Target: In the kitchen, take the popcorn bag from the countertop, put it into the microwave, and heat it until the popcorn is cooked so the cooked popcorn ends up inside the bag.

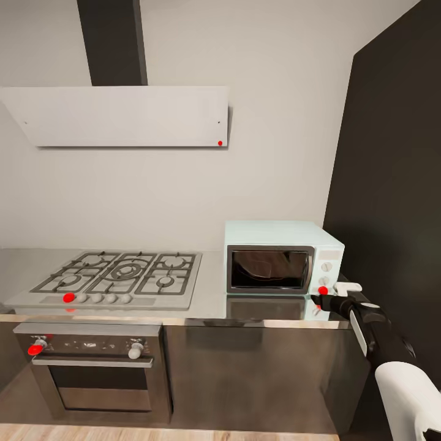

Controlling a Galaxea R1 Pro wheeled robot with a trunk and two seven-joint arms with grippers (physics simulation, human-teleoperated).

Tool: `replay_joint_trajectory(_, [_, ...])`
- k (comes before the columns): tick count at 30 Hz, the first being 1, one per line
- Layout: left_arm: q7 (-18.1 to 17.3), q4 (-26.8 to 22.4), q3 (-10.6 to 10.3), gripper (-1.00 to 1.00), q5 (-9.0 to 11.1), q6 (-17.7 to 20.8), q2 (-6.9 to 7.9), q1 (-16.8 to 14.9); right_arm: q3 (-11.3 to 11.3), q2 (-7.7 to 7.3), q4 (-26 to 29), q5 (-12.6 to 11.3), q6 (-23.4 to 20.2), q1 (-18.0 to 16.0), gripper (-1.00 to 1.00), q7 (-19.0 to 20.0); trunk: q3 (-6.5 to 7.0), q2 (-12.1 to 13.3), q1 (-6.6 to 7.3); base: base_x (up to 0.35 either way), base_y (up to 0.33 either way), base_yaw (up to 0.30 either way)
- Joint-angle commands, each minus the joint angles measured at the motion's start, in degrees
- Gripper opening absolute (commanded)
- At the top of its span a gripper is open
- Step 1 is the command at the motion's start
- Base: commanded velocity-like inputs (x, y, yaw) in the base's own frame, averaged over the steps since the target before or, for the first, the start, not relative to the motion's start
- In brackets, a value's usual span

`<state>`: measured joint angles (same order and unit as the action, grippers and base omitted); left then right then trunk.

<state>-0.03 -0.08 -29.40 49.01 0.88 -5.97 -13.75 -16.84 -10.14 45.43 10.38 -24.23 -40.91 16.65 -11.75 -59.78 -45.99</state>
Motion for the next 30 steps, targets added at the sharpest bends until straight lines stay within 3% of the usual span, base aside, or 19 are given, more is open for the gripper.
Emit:
replay_joint_trajectory(1, [0.01,-0.01,-0.48,1.0,0.56,0.09,0.0,-0.01,-0.21,0.03,-0.01,0.58,-0.21,-0.05,1.0,0.54,-0.08,-0.05,0.0,0.0,-0.04,0.0])
replay_joint_trajectory(11, [-0.01,-0.01,-0.48,1.0,0.56,0.09,0.03,-0.01,-0.21,0.02,-0.59,0.6,-0.21,-0.05,1.0,-0.15,-0.08,-0.05,0.0,0.0,-0.227,0.0])
replay_joint_trajectory(27, [0.03,-0.01,-0.48,1.0,0.56,0.09,0.02,-0.03,-0.21,0.03,-0.59,0.7,-0.12,-0.05,1.0,-0.22,-0.08,-0.05,0.0,0.0,-0.01,0.0])
replay_joint_trajectory(28, [0.03,-0.01,-0.48,1.0,0.56,0.09,0.03,-0.03,-0.21,0.03,-0.57,0.68,-0.12,-0.05,-1.0,-0.27,-0.08,-0.05,0.0,0.0,0.0,0.0])
replay_joint_trajectory(30, [0.03,-0.01,-0.48,1.0,0.57,0.09,0.01,-0.04,-0.18,0.03,-0.56,0.68,-0.1,-0.05,-1.0,-0.3,-0.08,-0.05,0.0,0.0,0.0,0.0])
